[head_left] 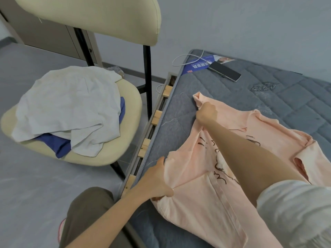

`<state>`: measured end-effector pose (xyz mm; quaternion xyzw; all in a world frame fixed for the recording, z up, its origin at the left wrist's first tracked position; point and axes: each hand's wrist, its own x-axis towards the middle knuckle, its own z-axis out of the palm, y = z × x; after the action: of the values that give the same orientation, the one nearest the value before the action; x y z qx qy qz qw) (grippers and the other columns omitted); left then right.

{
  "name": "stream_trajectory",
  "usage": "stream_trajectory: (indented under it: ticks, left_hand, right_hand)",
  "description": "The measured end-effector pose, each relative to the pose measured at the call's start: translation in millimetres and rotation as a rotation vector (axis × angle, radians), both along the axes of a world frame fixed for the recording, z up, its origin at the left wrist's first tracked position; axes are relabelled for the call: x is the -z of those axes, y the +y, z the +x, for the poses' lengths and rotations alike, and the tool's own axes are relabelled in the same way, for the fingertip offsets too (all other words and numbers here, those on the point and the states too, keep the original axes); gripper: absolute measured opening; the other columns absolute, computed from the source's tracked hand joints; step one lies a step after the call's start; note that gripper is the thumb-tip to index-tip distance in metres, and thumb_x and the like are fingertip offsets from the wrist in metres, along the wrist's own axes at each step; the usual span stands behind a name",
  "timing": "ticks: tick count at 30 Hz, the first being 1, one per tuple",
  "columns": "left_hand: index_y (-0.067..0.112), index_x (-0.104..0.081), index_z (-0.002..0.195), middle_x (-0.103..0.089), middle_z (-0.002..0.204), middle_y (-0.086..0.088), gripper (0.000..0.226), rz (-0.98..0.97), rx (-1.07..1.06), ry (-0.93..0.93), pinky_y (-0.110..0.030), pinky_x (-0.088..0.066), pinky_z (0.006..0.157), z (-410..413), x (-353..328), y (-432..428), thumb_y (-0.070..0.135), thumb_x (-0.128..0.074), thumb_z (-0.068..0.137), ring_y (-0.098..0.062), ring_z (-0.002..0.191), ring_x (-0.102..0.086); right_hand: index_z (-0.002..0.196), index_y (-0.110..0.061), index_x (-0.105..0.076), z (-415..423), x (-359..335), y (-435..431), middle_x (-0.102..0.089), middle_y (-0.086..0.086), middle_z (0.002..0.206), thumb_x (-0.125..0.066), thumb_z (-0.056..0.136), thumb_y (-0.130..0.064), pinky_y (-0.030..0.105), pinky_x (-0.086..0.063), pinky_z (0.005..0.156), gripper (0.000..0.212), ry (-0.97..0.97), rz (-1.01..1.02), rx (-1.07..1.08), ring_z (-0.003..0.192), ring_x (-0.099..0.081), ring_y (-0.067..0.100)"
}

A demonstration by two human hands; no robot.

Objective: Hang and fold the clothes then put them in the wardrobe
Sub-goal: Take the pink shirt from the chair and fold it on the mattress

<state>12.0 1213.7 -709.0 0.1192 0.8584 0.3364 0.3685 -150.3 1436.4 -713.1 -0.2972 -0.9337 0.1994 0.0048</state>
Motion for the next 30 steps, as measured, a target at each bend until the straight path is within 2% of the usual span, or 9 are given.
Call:
stream_trajectory:
  ticks: [2, 4, 8, 15, 20, 22, 24, 26, 30]
  left_hand:
    - [0.016, -0.043, 0.111, -0.050, 0.094, 0.007, 0.054, -0.049, 0.015, 0.003, -0.017, -0.039, 0.059, -11, -5, -7, 0.017, -0.073, 0.066, -0.006, 0.081, -0.049]
    - [0.014, -0.047, 0.083, -0.049, 0.076, 0.004, 0.031, -0.101, -0.004, 0.007, -0.016, -0.038, 0.052, -24, -10, -19, 0.017, -0.073, 0.065, -0.008, 0.066, -0.049]
    - [0.018, -0.035, 0.058, -0.039, 0.056, 0.006, 0.039, -0.115, -0.074, 0.076, -0.009, -0.024, 0.036, -53, -20, -53, 0.014, -0.073, 0.063, -0.004, 0.047, -0.037]
    - [0.012, -0.054, 0.075, -0.055, 0.072, 0.002, 0.024, -0.192, -0.161, 0.162, -0.015, -0.032, 0.046, -85, -53, -86, 0.016, -0.074, 0.064, -0.008, 0.062, -0.048]
    - [0.037, -0.045, 0.115, -0.053, 0.098, 0.024, 0.062, 0.028, 0.029, 0.190, -0.006, -0.039, 0.063, -78, -87, -54, 0.013, -0.075, 0.065, 0.003, 0.087, -0.053]
    - [0.036, -0.044, 0.127, -0.055, 0.106, 0.019, 0.073, 0.092, 0.121, 0.157, -0.016, -0.048, 0.074, -72, -99, -35, 0.011, -0.075, 0.065, -0.004, 0.097, -0.054]
    - [0.035, -0.046, 0.125, -0.057, 0.105, 0.015, 0.071, 0.123, 0.200, 0.150, -0.025, -0.051, 0.075, -60, -109, -11, 0.011, -0.073, 0.065, -0.009, 0.096, -0.055]
    - [0.034, -0.046, 0.124, -0.056, 0.102, 0.014, 0.070, 0.151, 0.281, 0.143, -0.023, -0.050, 0.068, -47, -114, 11, 0.010, -0.072, 0.064, -0.008, 0.091, -0.056]
    - [0.044, -0.040, 0.122, -0.051, 0.104, 0.023, 0.075, 0.206, 0.446, 0.094, -0.018, -0.047, 0.068, -13, -107, 62, 0.008, -0.069, 0.063, -0.015, 0.107, -0.055]
  right_hand:
    - [0.114, 0.000, -0.056, -9, -1, -6, -0.057, 0.020, 0.117, -0.053, 0.091, -0.010, 0.039, -0.045, 0.086, 0.026, 0.015, -0.043, 0.012, 0.107, -0.056, 0.037]
    - [0.111, 0.001, -0.057, -20, -2, -12, -0.059, 0.020, 0.115, -0.053, 0.090, -0.009, 0.038, -0.044, 0.084, 0.023, 0.036, -0.076, 0.029, 0.106, -0.057, 0.036]
    - [0.111, 0.002, -0.057, -45, -9, -33, -0.061, 0.020, 0.114, -0.052, 0.092, -0.010, 0.035, -0.042, 0.078, 0.023, 0.090, -0.198, 0.035, 0.106, -0.058, 0.035]
    - [0.125, 0.000, -0.049, -77, -31, -58, -0.057, 0.019, 0.125, -0.051, 0.096, -0.020, 0.036, -0.044, 0.089, 0.036, 0.182, -0.552, 0.077, 0.115, -0.054, 0.034]
    - [0.125, 0.001, -0.052, -67, -54, -33, -0.055, 0.013, 0.100, -0.060, 0.091, -0.028, 0.035, -0.042, 0.077, 0.045, 0.242, -0.700, 0.097, 0.092, -0.053, 0.025]
    - [0.125, 0.002, -0.052, -57, -60, -20, -0.054, 0.012, 0.098, -0.061, 0.090, -0.022, 0.034, -0.042, 0.074, 0.043, 0.264, -0.712, 0.101, 0.090, -0.052, 0.025]
    - [0.120, -0.001, -0.055, -40, -66, 1, -0.053, 0.012, 0.096, -0.061, 0.089, -0.018, 0.031, -0.041, 0.062, 0.035, 0.287, -0.719, 0.116, 0.084, -0.052, 0.024]
    - [0.106, -0.007, -0.056, -22, -70, 24, -0.053, 0.010, 0.090, -0.061, 0.088, -0.016, 0.026, -0.036, 0.053, 0.021, 0.323, -0.732, 0.153, 0.075, -0.050, 0.022]
    - [0.082, -0.013, -0.051, 23, -78, 76, -0.047, 0.002, 0.071, -0.064, 0.086, -0.016, 0.028, -0.038, 0.056, 0.014, 0.371, -0.772, 0.234, 0.062, -0.045, 0.016]
